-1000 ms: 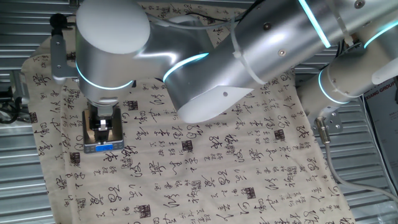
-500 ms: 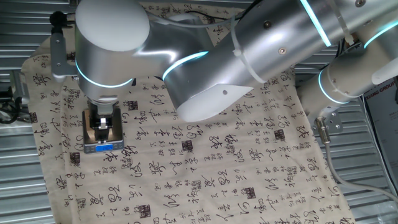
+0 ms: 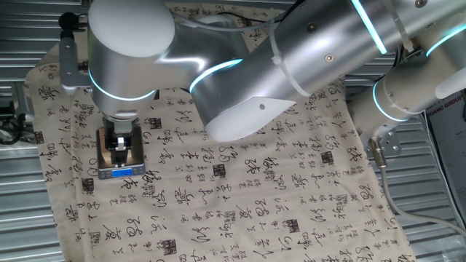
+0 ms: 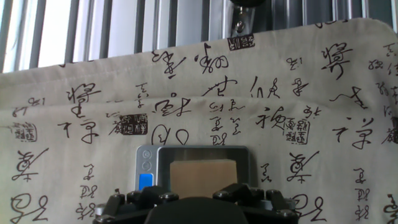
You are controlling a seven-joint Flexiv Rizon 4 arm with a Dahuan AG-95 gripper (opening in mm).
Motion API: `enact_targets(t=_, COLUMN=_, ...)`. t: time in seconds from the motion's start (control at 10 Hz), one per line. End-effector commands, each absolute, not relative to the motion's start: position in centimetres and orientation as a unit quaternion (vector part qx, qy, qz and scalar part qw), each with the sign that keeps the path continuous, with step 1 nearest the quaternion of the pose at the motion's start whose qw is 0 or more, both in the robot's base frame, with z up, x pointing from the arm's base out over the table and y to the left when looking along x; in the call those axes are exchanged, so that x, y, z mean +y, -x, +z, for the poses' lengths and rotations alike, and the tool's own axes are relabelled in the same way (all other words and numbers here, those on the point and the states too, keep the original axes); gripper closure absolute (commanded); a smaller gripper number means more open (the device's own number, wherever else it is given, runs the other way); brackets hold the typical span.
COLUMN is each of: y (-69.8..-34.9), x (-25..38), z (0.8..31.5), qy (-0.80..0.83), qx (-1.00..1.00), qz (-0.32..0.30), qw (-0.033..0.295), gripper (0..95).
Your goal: Remove the object from the scale
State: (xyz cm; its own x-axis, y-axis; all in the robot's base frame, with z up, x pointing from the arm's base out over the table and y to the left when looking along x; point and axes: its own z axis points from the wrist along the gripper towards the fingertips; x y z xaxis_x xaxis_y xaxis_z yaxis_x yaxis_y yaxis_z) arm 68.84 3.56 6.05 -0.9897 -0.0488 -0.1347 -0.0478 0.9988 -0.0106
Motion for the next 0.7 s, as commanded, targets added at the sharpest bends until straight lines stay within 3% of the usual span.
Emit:
enact_targets(t=0.1, y=-68.76, x=3.52, z=6.01, qy=0.023, qx=0.997, qz=-0.004, qw=0.068, gripper=38.0)
enact_targets(t=0.3, y=-68.72, x=3.50, z=5.97, qy=0.020, qx=0.998, qz=-0.004, qw=0.067, gripper=38.0)
enact_targets(t=0.4, y=-68.71, x=3.51, z=5.96, qy=0.014, qx=0.998, qz=-0.003, qw=0.066, gripper=76.0)
enact_targets(t=0.5, y=-68.71, x=3.52, z=5.95, qy=0.005, qx=0.998, qz=-0.002, qw=0.064, gripper=95.0)
enact_targets(t=0.7, y=-68.71, x=3.52, z=5.95, qy=0.001, qx=0.998, qz=-0.003, qw=0.063, gripper=95.0)
